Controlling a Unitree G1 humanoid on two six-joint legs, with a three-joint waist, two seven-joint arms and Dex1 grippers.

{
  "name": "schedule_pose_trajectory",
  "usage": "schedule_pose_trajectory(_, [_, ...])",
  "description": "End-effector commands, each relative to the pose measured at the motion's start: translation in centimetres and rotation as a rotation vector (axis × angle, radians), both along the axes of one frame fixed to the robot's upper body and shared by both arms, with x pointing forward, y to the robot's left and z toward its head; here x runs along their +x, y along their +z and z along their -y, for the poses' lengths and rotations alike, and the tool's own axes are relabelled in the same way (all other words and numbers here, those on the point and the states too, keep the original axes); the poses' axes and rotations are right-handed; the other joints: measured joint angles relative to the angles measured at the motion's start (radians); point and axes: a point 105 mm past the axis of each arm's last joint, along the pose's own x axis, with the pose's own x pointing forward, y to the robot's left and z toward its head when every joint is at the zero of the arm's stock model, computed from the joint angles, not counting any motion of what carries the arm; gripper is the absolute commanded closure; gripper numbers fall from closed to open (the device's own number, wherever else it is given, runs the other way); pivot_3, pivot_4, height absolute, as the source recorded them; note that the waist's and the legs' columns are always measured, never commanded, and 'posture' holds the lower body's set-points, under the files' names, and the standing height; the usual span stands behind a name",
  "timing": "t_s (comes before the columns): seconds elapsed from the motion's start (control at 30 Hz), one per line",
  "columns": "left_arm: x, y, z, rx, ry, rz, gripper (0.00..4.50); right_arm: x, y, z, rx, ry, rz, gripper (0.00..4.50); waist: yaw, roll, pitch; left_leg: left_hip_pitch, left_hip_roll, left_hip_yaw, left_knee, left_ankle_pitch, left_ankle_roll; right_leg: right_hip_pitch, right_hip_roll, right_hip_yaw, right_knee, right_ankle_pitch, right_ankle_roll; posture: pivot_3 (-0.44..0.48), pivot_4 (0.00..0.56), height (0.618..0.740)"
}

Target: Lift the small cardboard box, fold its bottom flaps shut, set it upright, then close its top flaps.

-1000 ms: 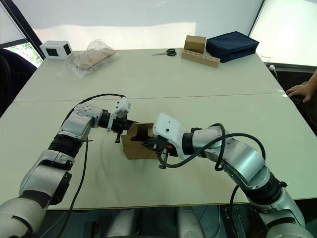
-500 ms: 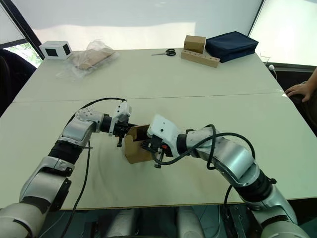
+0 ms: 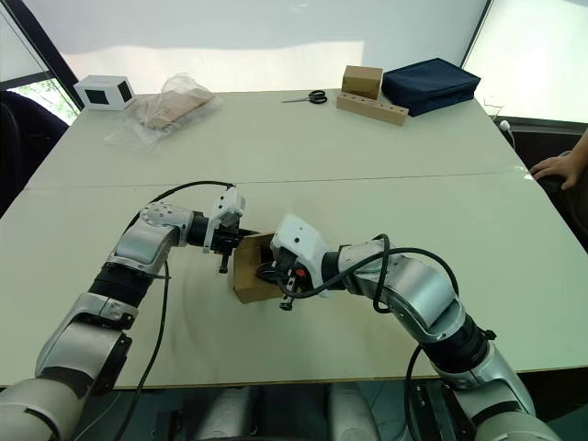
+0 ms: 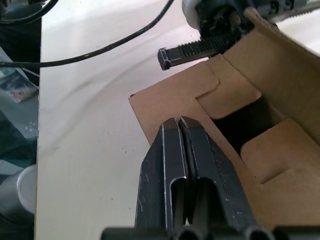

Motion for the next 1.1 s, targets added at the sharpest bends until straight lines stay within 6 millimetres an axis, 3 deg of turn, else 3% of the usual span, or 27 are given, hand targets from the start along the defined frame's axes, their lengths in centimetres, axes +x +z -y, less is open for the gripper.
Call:
schedule_pose_trajectory(0.03, [0.1, 1.1, -0.5, -0.026, 0.008, 0.029, 4.40, 0.5, 0.0, 0.1, 0.031, -0.035, -0.024, 4.50, 0.000, 0.000, 0.000, 0.000, 0.000, 0.000, 0.000, 0.000, 0.000, 0.000, 0.000, 0.000, 0.000, 0.000, 0.000, 0.000, 0.150, 0.740])
schedule_pose_trajectory(0.77, [0.9, 1.1, -1.6, -0.037, 0.098, 0.055, 4.40, 0.4, 0.5, 0.4, 0.085, -0.042, -0.046, 4.50, 0.000, 0.000, 0.000, 0.000, 0.000, 0.000, 0.000, 0.000, 0.000, 0.000, 0.000, 0.000, 0.000, 0.000, 0.000, 0.000, 0.150, 0.740])
schedule_pose_trajectory(1.1, [1.5, 1.8, -3.8, -0.060, 0.213, 0.079, 4.40, 0.3, 0.5, 0.4, 0.094, -0.039, -0.042, 4.50, 0.000, 0.000, 0.000, 0.000, 0.000, 0.000, 0.000, 0.000, 0.000, 0.000, 0.000, 0.000, 0.000, 0.000, 0.000, 0.000, 0.150, 0.740])
